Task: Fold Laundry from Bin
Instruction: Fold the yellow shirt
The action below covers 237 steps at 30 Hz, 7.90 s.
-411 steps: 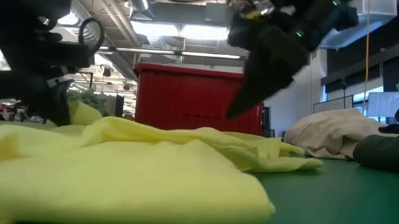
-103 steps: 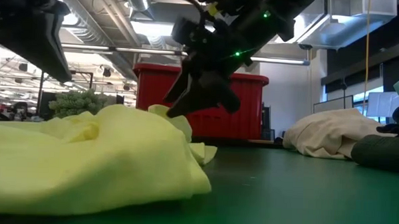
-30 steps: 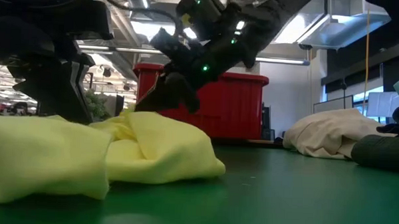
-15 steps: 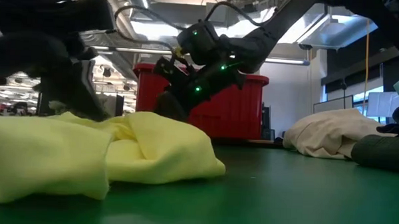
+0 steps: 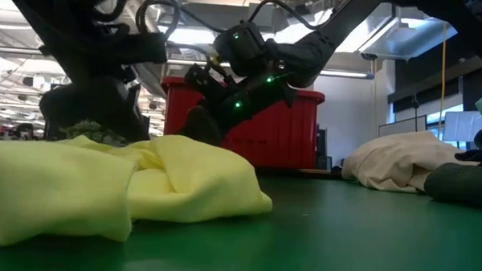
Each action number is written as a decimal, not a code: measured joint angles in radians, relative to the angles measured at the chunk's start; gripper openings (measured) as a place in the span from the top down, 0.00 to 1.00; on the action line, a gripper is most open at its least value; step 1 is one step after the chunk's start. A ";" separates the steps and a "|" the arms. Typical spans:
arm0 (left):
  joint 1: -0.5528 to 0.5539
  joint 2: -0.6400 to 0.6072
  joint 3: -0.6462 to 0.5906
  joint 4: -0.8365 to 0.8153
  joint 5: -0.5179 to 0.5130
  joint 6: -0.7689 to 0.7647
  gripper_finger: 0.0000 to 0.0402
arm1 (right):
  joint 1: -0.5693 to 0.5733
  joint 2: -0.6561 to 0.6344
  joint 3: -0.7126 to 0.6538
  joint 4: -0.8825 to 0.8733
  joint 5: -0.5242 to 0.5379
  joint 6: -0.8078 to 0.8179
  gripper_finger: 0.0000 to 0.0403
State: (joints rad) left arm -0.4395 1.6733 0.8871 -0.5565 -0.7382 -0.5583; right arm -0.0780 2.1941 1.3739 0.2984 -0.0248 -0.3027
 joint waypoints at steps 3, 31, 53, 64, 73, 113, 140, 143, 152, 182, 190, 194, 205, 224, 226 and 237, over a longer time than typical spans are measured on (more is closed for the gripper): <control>0.022 0.000 0.000 -0.049 -0.001 0.010 1.00 | 0.006 0.000 0.000 -0.027 0.006 0.004 0.98; -0.022 -0.043 -0.058 0.067 0.072 0.056 0.83 | 0.006 -0.073 -0.001 -0.147 0.057 0.029 0.98; 0.104 -0.026 -0.089 0.179 0.081 0.149 0.68 | 0.276 -0.230 -0.110 -0.235 0.024 0.221 0.98; 0.109 -0.041 -0.097 0.215 0.024 0.146 0.98 | 0.362 -0.225 -0.219 -0.130 0.105 0.334 0.98; 0.091 -0.126 -0.091 0.105 -0.030 0.092 0.99 | 0.360 -0.225 -0.224 -0.138 0.112 0.352 0.98; 0.072 -0.143 -0.091 0.055 0.004 0.036 0.96 | 0.344 -0.061 -0.189 0.039 0.119 0.527 1.00; 0.054 -0.159 -0.091 -0.458 -0.024 -0.305 0.76 | 0.344 -0.061 -0.189 0.040 0.091 0.526 1.00; 0.046 -0.195 -0.091 -0.459 -0.024 -0.304 0.69 | 0.344 -0.061 -0.189 0.041 0.091 0.526 1.00; 0.020 -0.420 -0.090 -0.496 0.033 -0.326 0.57 | 0.345 -0.109 -0.190 0.046 0.111 0.498 1.00; -0.573 0.078 0.159 -0.018 0.546 -0.143 0.59 | 0.591 -0.211 -0.190 -0.075 0.210 0.058 0.26; -0.607 0.083 0.160 -0.052 0.651 -0.271 0.59 | 0.591 -0.211 -0.190 -0.197 0.244 0.026 0.21; -0.619 0.082 0.160 -0.095 0.715 -0.366 0.59 | 0.589 -0.190 -0.190 -0.199 0.252 0.002 0.21; -0.600 0.081 0.284 -0.374 0.741 -0.336 0.59 | 0.588 -0.115 -0.161 -0.114 0.271 -0.033 0.21; -0.612 0.165 0.300 -0.188 0.480 -0.323 0.29 | 0.588 -0.114 -0.134 -0.109 0.305 -0.231 0.21; -0.604 0.187 0.300 -0.158 0.477 -0.299 0.25 | 0.588 -0.114 -0.135 -0.106 0.305 -0.231 0.21; -0.539 0.285 0.307 -0.152 0.351 -0.250 0.21 | 0.588 -0.114 -0.135 -0.075 0.328 -0.229 0.21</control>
State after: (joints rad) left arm -0.9782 1.9587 1.1939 -0.7088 -0.3871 -0.8080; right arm 0.5102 2.0804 1.2392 0.2238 0.3035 -0.5320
